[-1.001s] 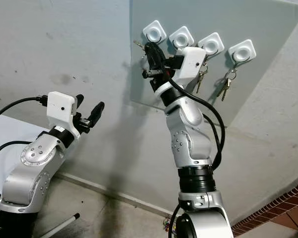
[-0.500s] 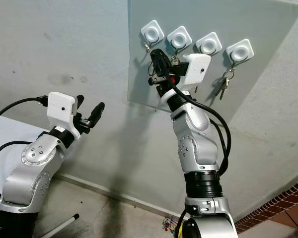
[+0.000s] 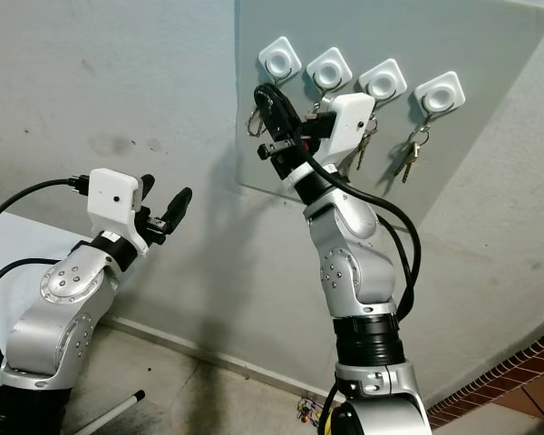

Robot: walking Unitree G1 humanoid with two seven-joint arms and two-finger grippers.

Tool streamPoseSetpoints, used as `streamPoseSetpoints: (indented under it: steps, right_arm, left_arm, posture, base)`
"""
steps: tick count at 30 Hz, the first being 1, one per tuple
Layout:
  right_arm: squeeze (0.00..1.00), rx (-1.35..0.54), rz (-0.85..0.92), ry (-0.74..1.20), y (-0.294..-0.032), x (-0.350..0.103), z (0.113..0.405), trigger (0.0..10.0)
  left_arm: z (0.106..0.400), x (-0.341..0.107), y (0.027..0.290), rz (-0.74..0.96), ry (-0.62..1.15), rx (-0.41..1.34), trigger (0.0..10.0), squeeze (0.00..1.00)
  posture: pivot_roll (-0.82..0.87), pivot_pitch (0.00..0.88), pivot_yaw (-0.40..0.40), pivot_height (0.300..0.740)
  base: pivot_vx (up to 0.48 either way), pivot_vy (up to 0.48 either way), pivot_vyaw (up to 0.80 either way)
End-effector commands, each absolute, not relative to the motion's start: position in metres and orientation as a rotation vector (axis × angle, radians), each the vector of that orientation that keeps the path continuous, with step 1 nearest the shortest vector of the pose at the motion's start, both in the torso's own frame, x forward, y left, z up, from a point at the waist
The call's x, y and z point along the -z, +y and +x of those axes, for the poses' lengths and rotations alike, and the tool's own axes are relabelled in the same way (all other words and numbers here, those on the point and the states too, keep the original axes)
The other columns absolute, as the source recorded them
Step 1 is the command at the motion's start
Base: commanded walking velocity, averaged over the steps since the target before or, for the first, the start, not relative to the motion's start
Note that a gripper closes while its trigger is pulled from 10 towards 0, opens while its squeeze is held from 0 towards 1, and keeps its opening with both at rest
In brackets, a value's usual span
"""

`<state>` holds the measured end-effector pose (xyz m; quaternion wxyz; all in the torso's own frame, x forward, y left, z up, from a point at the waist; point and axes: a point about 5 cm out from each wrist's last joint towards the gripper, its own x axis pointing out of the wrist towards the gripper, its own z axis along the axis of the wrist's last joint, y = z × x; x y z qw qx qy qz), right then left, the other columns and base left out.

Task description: Hang keys on a hook

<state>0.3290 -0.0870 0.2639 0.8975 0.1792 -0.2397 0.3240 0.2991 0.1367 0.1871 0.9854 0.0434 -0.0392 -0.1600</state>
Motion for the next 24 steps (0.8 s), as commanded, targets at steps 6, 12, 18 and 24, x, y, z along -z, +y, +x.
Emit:
streamPoseSetpoints:
  steps: [6,12,18,24]
  right_arm:
    - [0.0,-0.719,0.412,-0.548,-0.086,-0.278,0.324,10.0]
    - [0.0,-0.734,0.419,-0.56,-0.08,-0.285,0.328,10.0]
    - [0.0,-0.717,0.423,-0.53,-0.074,-0.289,0.338,10.0]
    - [0.0,-0.688,0.421,-0.515,-0.073,-0.289,0.342,10.0]
  left_arm:
    - [0.298,-0.191,0.136,0.084,-0.091,0.32,10.0,0.0]
    - [0.298,-0.191,0.135,0.082,-0.089,0.324,10.0,0.0]
    - [0.298,-0.191,0.136,0.079,-0.09,0.316,10.0,0.0]
    - [0.296,-0.191,0.136,0.077,-0.089,0.308,10.0,0.0]
  posture:
    - [-0.09,0.0,-0.066,0.74]
    - [-0.09,0.0,-0.067,0.74]
    - [-0.07,0.0,-0.076,0.74]
    - [-0.07,0.0,-0.08,0.74]
  base:
    - [0.0,0.0,0.0]
    - [0.0,0.0,0.0]
    - [0.0,0.0,0.0]
    - [0.0,0.0,0.0]
